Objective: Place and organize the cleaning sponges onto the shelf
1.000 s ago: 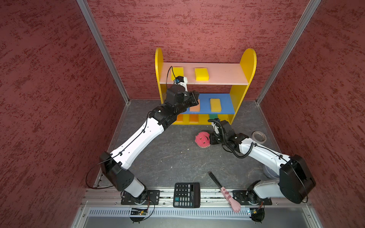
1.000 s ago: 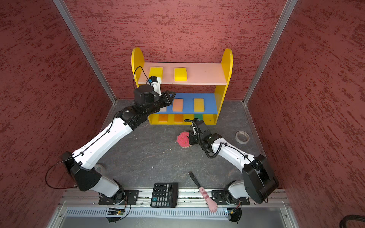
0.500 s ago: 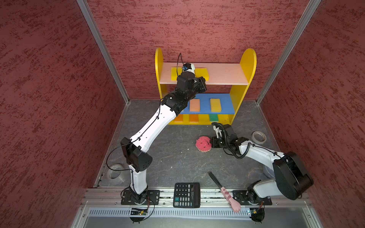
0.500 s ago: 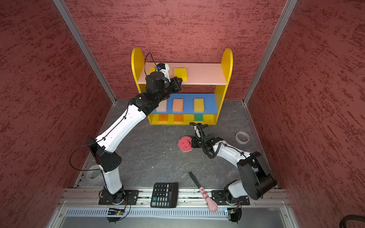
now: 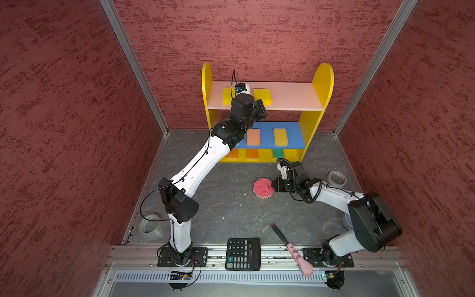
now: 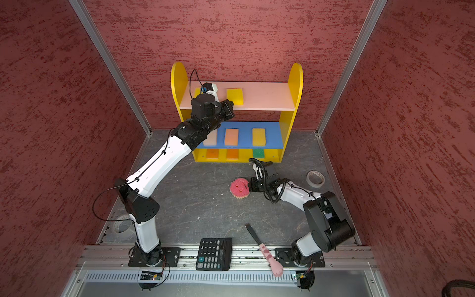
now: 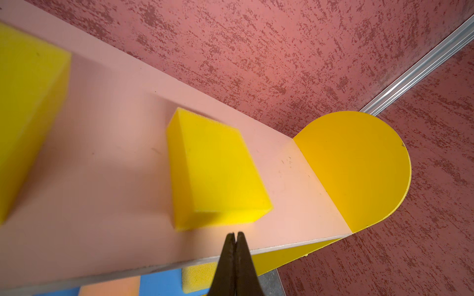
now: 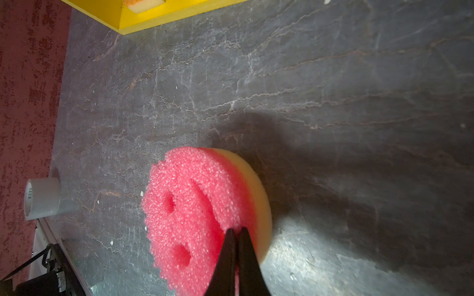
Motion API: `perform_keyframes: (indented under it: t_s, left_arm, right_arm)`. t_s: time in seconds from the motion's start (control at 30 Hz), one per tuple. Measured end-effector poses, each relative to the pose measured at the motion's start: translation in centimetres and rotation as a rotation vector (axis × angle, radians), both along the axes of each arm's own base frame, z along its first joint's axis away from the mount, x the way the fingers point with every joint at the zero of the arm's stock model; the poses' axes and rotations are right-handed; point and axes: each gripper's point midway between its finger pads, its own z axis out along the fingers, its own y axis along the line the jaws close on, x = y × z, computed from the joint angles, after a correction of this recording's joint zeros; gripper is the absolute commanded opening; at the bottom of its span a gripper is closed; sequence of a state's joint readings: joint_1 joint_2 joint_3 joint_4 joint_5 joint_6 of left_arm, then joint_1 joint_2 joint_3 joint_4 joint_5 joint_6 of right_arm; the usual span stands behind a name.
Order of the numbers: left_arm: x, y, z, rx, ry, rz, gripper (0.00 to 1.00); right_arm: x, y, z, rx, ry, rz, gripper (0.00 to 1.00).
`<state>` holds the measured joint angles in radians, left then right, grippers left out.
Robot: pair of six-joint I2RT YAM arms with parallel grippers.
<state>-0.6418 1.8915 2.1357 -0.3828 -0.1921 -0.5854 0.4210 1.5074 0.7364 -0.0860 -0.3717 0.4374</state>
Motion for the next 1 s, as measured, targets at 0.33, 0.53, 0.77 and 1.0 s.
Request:
perform_keyframes:
  t_s: [0.33,0.53,0.77,1.0]
  left_arm:
    - [0.3,0.5,0.0,0.002,-0.001,0.023,0.0]
    - [0.4,0.7,0.0,0.003,-0.002,0.032,0.0]
    - [0.7,1.3,0.0,0.005,-0.003,0.056,0.0]
    - [0.9,1.6,0.0,0.005,-0.004,0.069,0.0]
  right_arm:
    - [0.2,-0.1,0.2,0.019,-0.002,-0.002,0.0]
    - [0.1,0.0,0.2,0.026,0.003,-0.001,0.0]
    - [0.1,-0.1,0.1,0.028,0.008,-0.002,0.0]
    - [0.1,-0.1,0.0,0.031,0.014,-0.002,0.0]
